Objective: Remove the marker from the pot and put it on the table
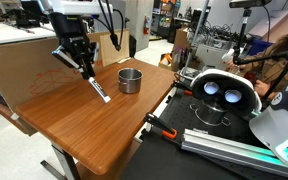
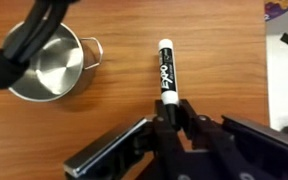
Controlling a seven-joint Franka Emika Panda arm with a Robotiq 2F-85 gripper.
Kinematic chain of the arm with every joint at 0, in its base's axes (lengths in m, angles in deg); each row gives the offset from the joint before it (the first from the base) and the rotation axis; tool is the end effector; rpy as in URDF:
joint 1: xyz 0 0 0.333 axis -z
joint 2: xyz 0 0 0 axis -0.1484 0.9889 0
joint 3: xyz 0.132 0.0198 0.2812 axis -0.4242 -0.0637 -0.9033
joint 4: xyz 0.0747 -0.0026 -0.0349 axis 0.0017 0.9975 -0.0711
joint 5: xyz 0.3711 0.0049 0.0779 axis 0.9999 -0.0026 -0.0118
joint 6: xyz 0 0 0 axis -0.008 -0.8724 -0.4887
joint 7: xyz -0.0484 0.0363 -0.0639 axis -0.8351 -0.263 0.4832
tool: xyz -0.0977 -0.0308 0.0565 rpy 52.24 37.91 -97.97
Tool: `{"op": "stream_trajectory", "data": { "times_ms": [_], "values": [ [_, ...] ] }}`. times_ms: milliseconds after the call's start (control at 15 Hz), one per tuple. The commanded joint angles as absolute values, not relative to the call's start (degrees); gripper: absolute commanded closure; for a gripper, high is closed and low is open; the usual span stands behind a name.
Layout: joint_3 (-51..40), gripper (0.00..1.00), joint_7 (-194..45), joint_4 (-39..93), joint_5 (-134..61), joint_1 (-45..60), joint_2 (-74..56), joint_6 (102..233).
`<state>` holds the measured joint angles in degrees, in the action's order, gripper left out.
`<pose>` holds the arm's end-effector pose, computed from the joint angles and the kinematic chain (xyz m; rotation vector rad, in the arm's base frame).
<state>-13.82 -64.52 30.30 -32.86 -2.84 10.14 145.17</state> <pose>0.6028 0.1658 0.2169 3.0618 0.0048 -0.5162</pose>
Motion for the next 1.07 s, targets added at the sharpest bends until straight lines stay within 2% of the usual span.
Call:
{"op": "stream_trajectory", "data": {
  "times_ms": [0,933,1000],
  "values": [
    [-12.9,0.95,-63.8,25.5,-31.8,-2.0,13.1,139.4],
    [-11.2,0.95,-62.7,19.3,-32.2,-1.6,18.9,135.9],
    [-11.1,0.55,-62.4,18.9,-32.2,-1.6,19.4,135.7]
  ]
}}
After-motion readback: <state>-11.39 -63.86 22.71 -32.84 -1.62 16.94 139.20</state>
